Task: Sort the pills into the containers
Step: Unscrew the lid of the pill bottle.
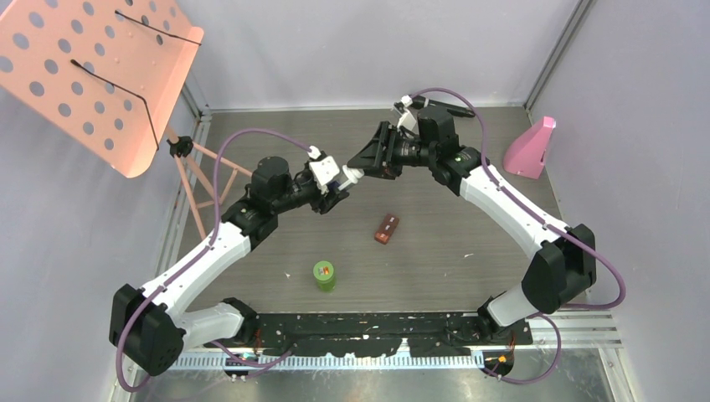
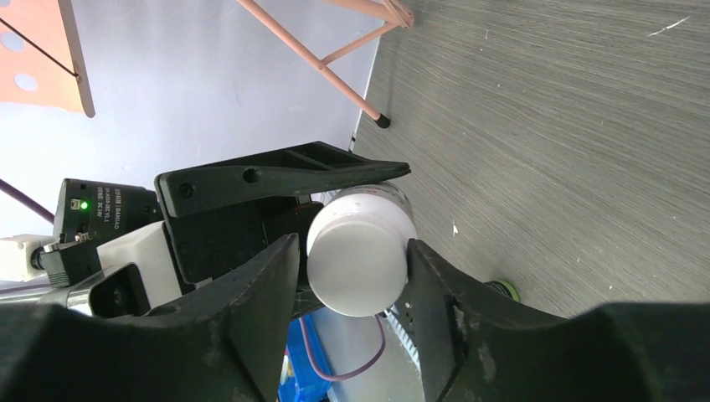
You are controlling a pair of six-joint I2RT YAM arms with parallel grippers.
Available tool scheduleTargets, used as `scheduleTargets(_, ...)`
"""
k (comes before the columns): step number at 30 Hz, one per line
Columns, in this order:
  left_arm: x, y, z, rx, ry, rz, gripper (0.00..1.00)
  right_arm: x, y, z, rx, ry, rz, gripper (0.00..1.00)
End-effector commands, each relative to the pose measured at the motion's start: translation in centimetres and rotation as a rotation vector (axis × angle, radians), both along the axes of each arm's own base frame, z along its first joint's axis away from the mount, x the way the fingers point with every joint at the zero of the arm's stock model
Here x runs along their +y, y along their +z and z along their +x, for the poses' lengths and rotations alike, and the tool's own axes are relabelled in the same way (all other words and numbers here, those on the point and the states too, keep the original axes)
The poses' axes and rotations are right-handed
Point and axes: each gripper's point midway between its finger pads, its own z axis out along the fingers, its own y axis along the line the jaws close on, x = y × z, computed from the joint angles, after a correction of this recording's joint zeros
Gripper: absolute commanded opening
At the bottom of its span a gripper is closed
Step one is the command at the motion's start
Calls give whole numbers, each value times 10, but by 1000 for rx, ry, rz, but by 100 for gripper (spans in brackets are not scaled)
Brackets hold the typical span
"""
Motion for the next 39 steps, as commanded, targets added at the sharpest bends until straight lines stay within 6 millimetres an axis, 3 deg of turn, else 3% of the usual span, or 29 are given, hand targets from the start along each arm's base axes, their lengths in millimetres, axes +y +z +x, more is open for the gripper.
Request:
scheduleTargets(1,1,30,5,-53,31,-50,0,3,20,-8,-45,39,46,52)
scheduleTargets(3,0,30,5,-45,35,-53,0,4,20,-10,-42,47,53,46)
scheduleTargets(5,-1,31,4,-37,31,-62,0,5,21,-11,-58,59,61,35)
scheduleTargets(6,-1,31,3,-33,26,-65,0,6,21,-12,-67,71,68,24)
scheduleTargets(9,-4,30,-5,-3,-12,-64,0,11,46,-15,-247,147,154,7)
scheduleTargets(12,-11,27,-26,60,-115,-57,0,13,53,-22,-485,265,152,6)
scheduleTargets(15,-16,24,-47,104,-205,-72,0,12,70,-52,-721,476,245,6)
scheduleTargets(18,-13,22,-65,100,-266,-69,0,7,81,-69,-876,583,238,6)
scheduleTargets(19,-13,20,-72,102,-295,-69,0,4,71,-74,-818,607,207,5)
scheduleTargets(20,-14,20,-79,105,-329,-72,0,2,77,-72,-928,621,177,5)
scheduleTargets(21,-15,21,-86,108,-364,-78,0,-1,62,-72,-862,619,123,5)
scheduleTargets(22,-17,23,-92,111,-400,-85,0,-3,65,-69,-956,628,88,6)
scheduleTargets(23,-18,24,-95,113,-426,-91,0,-6,53,-67,-903,615,28,18)
scheduleTargets(24,-19,26,-94,110,-427,-95,0,-8,54,-61,-942,599,-11,32)
scheduleTargets(25,-20,28,-91,109,-414,-101,0,-10,48,-54,-920,566,-65,52)
scheduleTargets(26,-20,28,-87,100,-396,-101,0,-12,51,-52,-909,543,-82,59)
scheduleTargets(27,-19,29,-80,79,-367,-99,0,-13,51,-43,-895,490,-118,86)
scheduleTargets(28,-19,30,-72,59,-336,-97,0,-14,57,-39,-848,435,-125,95)
scheduleTargets(31,-14,29,-46,-18,-229,-61,0,-21,63,-22,-615,209,-146,96)
scheduleTargets(35,-3,31,-9,-110,-67,-28,0,-19,39,-9,-256,9,-108,98)
scheduleTargets(36,-1,32,-2,-122,-34,-24,0,-17,44,-2,-252,-37,-74,88)
scheduleTargets(39,5,34,11,-141,35,-22,0,-17,27,5,-105,-143,-47,79)
